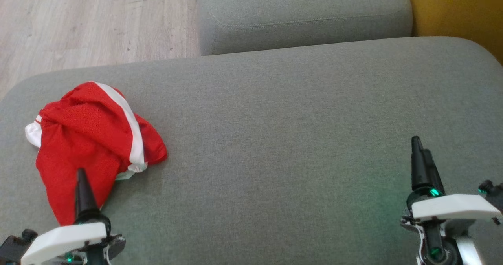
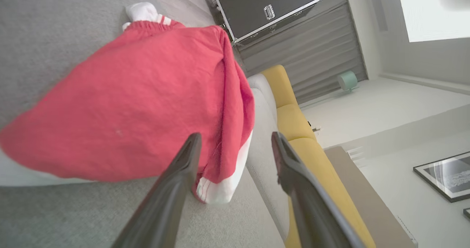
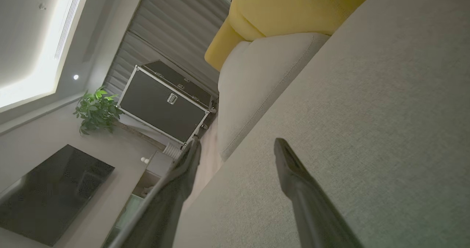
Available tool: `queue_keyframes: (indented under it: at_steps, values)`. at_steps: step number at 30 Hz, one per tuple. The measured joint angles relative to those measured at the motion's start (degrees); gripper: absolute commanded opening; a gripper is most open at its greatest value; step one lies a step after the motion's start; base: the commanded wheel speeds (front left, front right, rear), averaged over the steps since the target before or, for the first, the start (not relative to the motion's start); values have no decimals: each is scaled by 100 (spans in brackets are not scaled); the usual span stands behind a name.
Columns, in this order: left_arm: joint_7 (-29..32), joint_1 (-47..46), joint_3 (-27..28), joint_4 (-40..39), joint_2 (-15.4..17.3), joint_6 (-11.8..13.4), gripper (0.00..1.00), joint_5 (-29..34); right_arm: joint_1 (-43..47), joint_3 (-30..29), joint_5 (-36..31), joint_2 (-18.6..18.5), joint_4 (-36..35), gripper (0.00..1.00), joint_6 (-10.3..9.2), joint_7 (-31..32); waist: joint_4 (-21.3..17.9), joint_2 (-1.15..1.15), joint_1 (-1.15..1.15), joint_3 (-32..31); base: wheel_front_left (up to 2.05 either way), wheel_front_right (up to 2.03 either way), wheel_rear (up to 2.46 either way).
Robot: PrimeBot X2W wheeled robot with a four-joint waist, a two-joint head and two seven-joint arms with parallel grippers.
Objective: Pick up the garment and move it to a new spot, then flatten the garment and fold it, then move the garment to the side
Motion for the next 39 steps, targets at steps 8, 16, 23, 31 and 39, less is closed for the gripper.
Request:
queue_keyframes:
  at_steps: [8,16,23,31,39]
  values:
    - [-123,3,-225,-235,1,82,100,849,0,102,-700,-1,-51,100,0,-126,-22,0,0,-2,0,0,0]
    - [-258,15,-480,-383,2,90,100,1674,-2,171,-1377,-1,-60,100,0,-259,-48,0,0,-6,0,0,0]
    - [-356,23,-627,-412,3,132,100,2274,-5,270,-1886,-2,-80,100,0,-365,-77,0,0,-19,0,0,0]
    - [-482,88,-783,-402,5,183,100,3111,-8,420,-2550,-3,-98,100,0,-481,-123,0,0,-49,0,0,0]
    - [-634,121,-923,-244,16,285,100,3950,-18,582,-3283,-5,-76,100,0,-641,-140,0,0,-65,0,0,0]
